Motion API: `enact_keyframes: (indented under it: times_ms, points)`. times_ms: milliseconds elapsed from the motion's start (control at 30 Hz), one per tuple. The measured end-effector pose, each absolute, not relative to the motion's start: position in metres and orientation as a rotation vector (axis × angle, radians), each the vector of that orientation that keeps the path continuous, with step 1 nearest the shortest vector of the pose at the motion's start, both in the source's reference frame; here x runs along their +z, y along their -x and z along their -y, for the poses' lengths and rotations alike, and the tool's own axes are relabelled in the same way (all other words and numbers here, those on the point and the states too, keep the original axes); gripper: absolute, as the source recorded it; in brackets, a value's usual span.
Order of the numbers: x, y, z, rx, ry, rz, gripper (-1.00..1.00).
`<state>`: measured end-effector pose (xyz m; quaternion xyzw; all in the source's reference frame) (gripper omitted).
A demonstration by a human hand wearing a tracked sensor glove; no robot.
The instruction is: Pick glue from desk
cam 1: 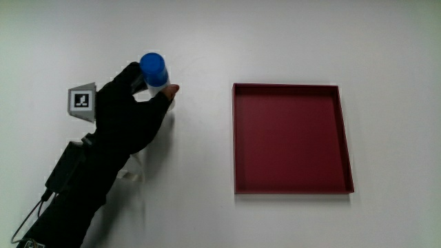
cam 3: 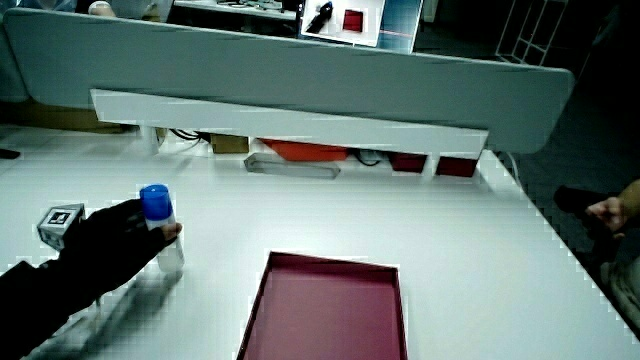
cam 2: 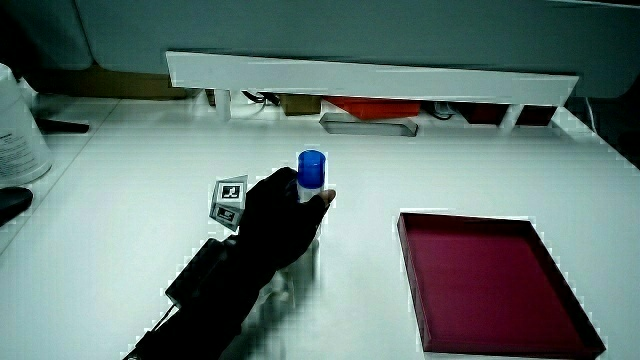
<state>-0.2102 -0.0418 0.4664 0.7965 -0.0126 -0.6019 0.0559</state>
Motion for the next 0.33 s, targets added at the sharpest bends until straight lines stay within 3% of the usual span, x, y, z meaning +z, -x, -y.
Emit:
enact_keyframes:
  times_ms: [67,333]
  points:
    - [0.466,0.202,0.043,-1.805,-2.426,0.021,1.00]
    - [0.456,0.153,0.048,-1.917,-2.274,-0.151,1.00]
